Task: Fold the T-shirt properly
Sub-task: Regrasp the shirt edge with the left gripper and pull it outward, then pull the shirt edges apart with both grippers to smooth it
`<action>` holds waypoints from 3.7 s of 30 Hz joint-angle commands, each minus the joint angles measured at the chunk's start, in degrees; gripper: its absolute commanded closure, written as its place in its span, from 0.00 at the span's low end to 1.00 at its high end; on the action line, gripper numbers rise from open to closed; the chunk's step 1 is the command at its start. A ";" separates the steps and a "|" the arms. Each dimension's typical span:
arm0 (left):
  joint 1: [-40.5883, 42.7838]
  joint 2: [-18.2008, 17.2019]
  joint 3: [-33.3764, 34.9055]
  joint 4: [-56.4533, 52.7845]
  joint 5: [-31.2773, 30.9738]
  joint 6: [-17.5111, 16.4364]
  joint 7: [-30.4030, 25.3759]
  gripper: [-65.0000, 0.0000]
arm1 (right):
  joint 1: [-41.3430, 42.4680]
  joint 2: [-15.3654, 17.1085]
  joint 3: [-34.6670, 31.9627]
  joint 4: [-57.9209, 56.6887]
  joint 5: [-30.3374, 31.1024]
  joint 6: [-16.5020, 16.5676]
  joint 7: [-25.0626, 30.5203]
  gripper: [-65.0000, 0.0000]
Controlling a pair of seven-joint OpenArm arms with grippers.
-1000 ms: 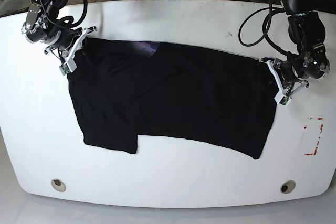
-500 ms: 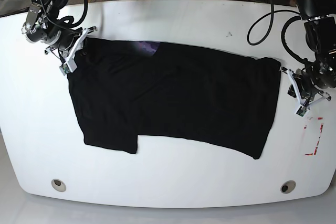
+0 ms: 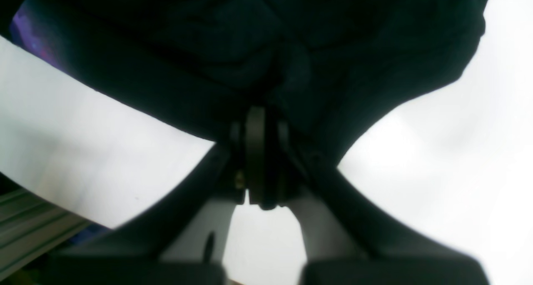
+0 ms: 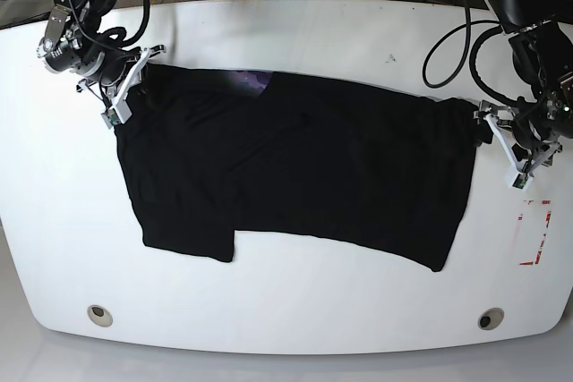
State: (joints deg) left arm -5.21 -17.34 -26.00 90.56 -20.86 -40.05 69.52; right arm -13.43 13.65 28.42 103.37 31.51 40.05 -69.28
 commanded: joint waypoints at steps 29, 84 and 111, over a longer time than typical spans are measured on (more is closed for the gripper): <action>-5.12 2.71 5.82 -9.29 -0.81 0.05 -1.60 0.98 | 0.38 -0.86 0.28 1.02 0.89 -0.05 0.84 1.00; -6.61 -15.93 24.11 -11.75 -0.81 0.05 -18.13 0.12 | 0.82 -2.18 6.26 8.23 1.33 -0.05 0.48 1.00; 5.08 -14.96 24.02 -21.69 -1.16 0.05 -26.48 0.12 | 1.43 0.46 15.75 -1.26 1.42 -0.05 0.48 0.56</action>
State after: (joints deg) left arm -1.17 -31.81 -2.11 69.21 -23.44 -39.92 38.94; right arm -11.81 13.23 43.64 98.87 31.51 39.90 -69.71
